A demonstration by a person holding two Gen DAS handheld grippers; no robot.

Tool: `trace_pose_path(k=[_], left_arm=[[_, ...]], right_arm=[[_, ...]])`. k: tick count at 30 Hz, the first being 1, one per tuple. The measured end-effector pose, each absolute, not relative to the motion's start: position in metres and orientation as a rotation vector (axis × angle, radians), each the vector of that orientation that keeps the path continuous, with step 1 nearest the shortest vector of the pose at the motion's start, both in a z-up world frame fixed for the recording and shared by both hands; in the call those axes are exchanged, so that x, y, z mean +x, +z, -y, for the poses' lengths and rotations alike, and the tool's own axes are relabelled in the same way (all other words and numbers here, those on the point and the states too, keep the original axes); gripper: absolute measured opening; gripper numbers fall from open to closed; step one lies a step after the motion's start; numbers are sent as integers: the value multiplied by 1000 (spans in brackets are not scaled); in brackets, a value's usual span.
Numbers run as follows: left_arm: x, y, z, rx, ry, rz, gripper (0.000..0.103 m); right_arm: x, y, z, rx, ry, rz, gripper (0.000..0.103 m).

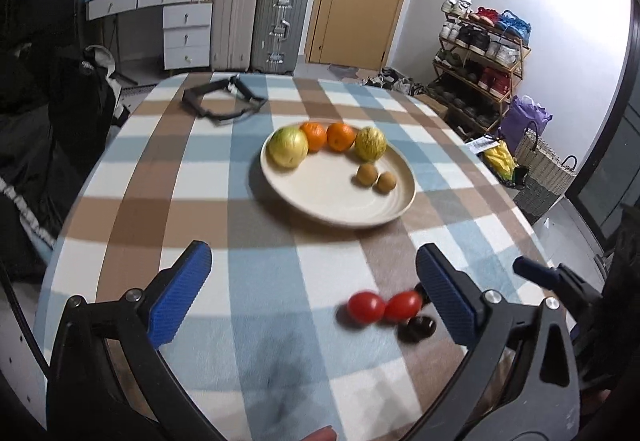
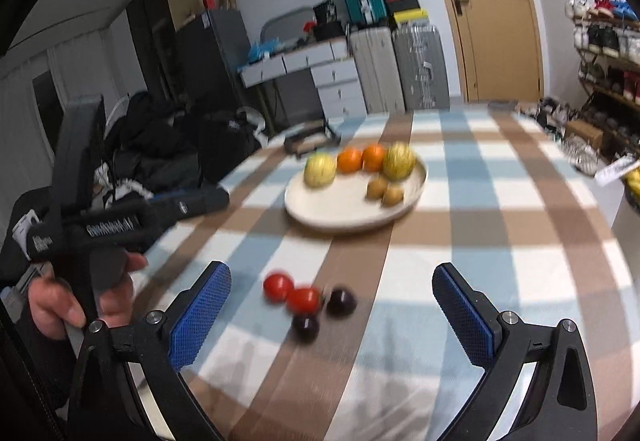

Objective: Organize fruits
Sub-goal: 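Open both tools and move them back toward the tomatoes and plums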

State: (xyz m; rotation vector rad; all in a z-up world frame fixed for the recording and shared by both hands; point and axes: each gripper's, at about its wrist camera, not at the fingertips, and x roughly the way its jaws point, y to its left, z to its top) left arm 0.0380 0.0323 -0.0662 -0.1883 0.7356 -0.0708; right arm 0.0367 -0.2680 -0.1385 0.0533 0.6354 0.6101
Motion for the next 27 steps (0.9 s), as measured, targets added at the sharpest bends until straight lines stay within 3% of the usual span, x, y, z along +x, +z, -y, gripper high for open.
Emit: trace_pose_path(k=[7, 15, 17, 19, 27], left_arm=[[22, -96, -47, -229, -46, -804, 102], [13, -106, -54, -230, -36, -819, 102], [13, -106, -55, -233, -39, -821, 102], [13, -106, -56, -234, -43, -821, 102], [13, -108, -56, -237, -51, -835, 102]], right_arm=[[32, -177, 253, 44, 620, -742, 103], [33, -186, 239, 43, 640, -753, 102], [32, -186, 236, 37, 628, -743, 99], [32, -186, 234, 30, 620, -737, 86], [36, -192, 231, 25, 622, -764, 70]])
